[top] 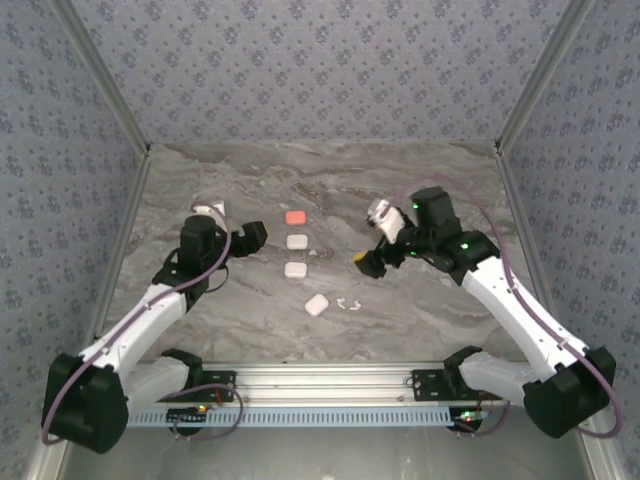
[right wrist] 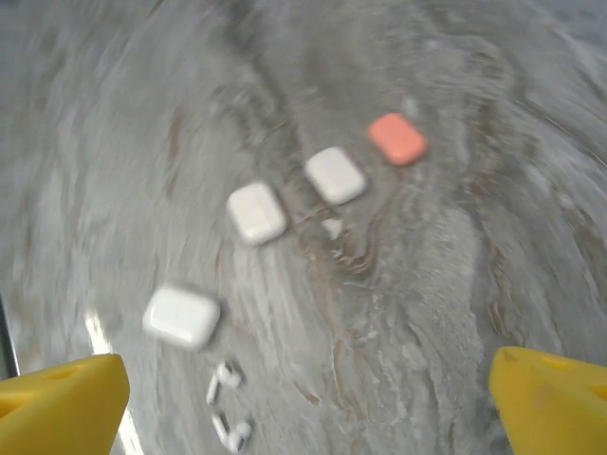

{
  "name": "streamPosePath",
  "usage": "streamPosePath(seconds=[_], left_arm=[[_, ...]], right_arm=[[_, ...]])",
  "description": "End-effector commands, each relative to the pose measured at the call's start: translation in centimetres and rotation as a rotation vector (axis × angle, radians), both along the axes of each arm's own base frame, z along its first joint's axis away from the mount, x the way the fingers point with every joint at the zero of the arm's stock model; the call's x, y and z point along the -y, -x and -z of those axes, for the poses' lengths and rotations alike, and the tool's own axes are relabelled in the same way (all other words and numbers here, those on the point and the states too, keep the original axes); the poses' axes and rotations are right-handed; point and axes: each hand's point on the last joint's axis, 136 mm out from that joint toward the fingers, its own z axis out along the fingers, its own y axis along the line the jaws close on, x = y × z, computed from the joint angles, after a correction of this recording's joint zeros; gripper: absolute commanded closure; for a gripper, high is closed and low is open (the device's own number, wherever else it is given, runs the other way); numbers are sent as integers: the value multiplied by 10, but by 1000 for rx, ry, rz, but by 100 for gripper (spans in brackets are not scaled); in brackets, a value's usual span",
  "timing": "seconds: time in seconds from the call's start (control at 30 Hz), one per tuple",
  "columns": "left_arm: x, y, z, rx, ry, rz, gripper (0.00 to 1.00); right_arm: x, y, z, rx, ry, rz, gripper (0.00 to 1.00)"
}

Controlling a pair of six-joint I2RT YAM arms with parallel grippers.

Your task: Insert wireless bluetooth earbuds into charging case

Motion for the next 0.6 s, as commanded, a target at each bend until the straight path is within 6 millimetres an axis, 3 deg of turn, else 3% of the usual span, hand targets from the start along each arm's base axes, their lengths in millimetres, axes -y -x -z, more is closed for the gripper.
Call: streamPosePath(seconds=[0.0,0.27,0.57], left_arm=[[-26,-1,-20,61,-64,-106,9],[-48,9,-26,92,-79,-183,6],[-55,14,-25,92,-128,-193,5]], right_arm=[[-4,14,33,106,308,-255,0],[-48,15,83,165,605,-564,0],[-83,20,147,174,794,-729,0]])
